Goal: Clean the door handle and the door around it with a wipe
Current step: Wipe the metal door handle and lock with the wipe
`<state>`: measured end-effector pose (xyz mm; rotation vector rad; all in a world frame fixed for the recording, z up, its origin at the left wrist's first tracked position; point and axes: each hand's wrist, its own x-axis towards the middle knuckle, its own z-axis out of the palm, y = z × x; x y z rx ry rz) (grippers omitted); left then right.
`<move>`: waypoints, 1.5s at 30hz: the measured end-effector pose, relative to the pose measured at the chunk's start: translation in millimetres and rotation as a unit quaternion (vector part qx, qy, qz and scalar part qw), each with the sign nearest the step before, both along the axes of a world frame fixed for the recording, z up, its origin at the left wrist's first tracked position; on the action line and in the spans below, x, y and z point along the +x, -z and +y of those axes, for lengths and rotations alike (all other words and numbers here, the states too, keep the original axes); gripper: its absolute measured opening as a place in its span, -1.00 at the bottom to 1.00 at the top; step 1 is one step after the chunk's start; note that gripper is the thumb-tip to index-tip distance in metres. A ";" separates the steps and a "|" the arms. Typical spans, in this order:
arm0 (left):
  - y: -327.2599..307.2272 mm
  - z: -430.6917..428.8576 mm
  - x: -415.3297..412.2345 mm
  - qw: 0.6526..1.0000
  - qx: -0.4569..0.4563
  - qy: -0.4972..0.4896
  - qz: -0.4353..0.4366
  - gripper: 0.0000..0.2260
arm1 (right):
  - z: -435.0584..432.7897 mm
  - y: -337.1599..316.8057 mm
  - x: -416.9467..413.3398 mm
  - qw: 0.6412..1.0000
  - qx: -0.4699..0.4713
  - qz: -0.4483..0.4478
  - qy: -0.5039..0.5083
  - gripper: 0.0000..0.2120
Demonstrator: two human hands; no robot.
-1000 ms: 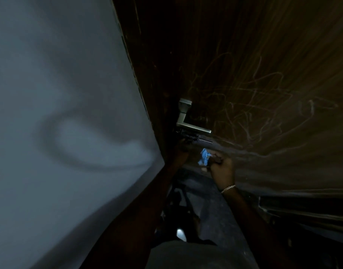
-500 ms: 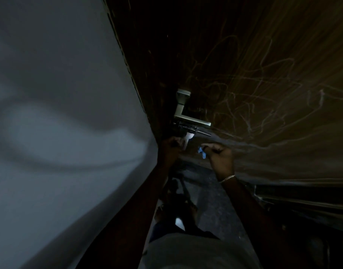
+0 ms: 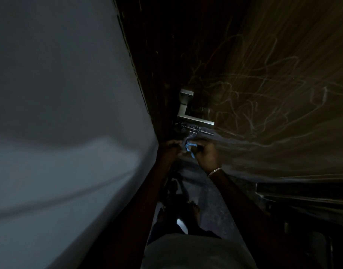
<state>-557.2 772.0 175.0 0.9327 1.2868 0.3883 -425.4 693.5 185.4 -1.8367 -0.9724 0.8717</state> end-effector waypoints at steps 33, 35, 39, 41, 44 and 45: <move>5.0 -5.0 1.9 0.999 -0.009 -0.047 -0.001 -0.78 | 23.3 -3.5 -7.3 0.957 -0.051 -0.248 -0.144 -0.82; 3.9 -4.1 1.0 0.999 0.000 -0.053 0.003 -0.77 | 22.7 -2.3 -14.7 0.952 -0.071 -0.247 -0.166 -0.81; 6.0 -4.3 -0.5 1.000 0.005 0.000 0.015 -0.73 | -4.1 -0.2 -7.0 0.947 -0.061 -0.253 -0.189 -0.82; 5.3 -4.8 0.8 1.000 0.009 -0.003 0.022 -0.71 | -7.6 -4.3 0.6 0.956 -0.039 -0.252 -0.143 -0.80; 3.6 -6.9 6.7 1.000 0.006 -0.009 0.010 -0.73 | 3.3 -13.6 4.7 0.967 -0.002 -0.240 -0.089 -0.74; 1.5 -7.9 8.8 1.000 0.003 -0.019 -0.002 -0.76 | 9.3 -16.2 5.0 0.966 0.006 -0.245 -0.079 -0.73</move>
